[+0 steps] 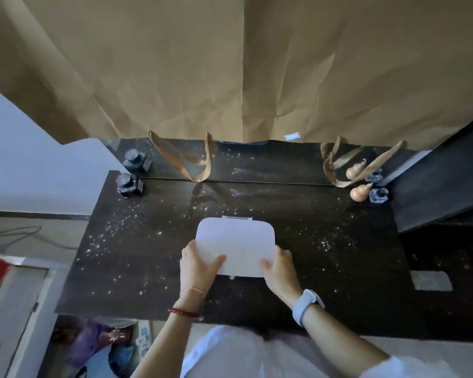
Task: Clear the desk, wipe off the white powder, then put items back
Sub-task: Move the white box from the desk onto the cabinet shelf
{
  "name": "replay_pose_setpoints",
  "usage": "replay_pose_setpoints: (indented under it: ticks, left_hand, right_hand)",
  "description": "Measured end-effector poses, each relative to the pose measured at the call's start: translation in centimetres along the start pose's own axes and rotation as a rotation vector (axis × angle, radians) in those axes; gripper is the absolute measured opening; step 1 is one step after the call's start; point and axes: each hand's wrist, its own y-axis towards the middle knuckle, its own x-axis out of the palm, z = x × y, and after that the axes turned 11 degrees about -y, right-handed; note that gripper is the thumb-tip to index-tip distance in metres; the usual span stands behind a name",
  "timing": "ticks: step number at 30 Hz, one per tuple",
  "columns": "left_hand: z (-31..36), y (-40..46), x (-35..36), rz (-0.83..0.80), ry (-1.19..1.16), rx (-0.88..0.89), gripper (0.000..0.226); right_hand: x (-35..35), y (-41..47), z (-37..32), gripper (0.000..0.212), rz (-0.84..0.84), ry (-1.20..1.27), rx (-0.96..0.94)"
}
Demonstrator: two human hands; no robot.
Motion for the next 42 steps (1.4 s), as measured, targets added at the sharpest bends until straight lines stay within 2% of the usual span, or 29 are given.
replay_pose_setpoints:
  ticks: [3, 6, 8, 14, 17, 20, 21, 23, 24, 27, 30, 38, 42]
  left_hand:
    - [1.9, -1.1, 1.0, -0.026, -0.054, 0.119, 0.078]
    - [5.4, -2.6, 3.2, -0.112, -0.088, 0.284, 0.060]
    - [7.3, -3.9, 5.6, -0.208, -0.084, 0.370, 0.060]
    - [10.7, -9.6, 16.0, -0.424, -0.032, 0.575, 0.071]
    - [12.4, -13.5, 22.1, -0.449, -0.022, 0.671, 0.072]
    - [14.0, -17.7, 27.9, -0.453, -0.043, 0.699, 0.073]
    - [14.5, -18.8, 29.7, -0.454, -0.053, 0.712, 0.074]
    - [16.0, -20.5, 32.9, -0.464, -0.052, 0.700, 0.076]
    - [16.9, -21.1, 34.2, -0.463, -0.048, 0.687, 0.077]
    - [19.6, -21.4, 37.4, -0.407, -0.051, 0.659, 0.078]
    - [22.1, -20.2, 39.6, -0.355, -0.031, 0.570, 0.080]
    - [24.5, -16.7, 42.7, -0.279, 0.054, 0.404, 0.081]
    - [25.2, -15.5, 44.0, -0.261, 0.092, 0.388, 0.081]
  right_hand:
    - [-1.5, -0.6, 2.1, 0.041, 0.081, 0.113, 0.010]
    - [-3.5, -1.6, 5.8, 0.048, 0.218, 0.254, 0.029]
    - [-5.8, -3.0, 7.8, 0.039, 0.344, 0.314, 0.086]
    - [-11.7, -6.3, 16.8, 0.034, 0.667, 0.443, 0.174]
    - [-15.7, -7.3, 22.4, 0.043, 0.745, 0.472, 0.183]
    - [-20.4, -7.3, 28.0, 0.027, 0.808, 0.473, 0.185]
    - [-22.0, -7.1, 29.6, 0.033, 0.823, 0.470, 0.180]
    - [-25.2, -6.4, 32.1, 0.061, 0.840, 0.442, 0.152]
    - [-26.8, -5.9, 32.9, 0.066, 0.836, 0.457, 0.154]
    - [-30.9, -3.5, 33.7, 0.053, 0.775, 0.461, 0.113]
    - [-34.0, 0.2, 33.6, 0.045, 0.739, 0.356, 0.048]
    - [-37.1, 7.2, 33.5, 0.059, 0.564, 0.180, 0.075]
    - [-37.7, 8.9, 33.4, 0.060, 0.578, 0.077, 0.048]
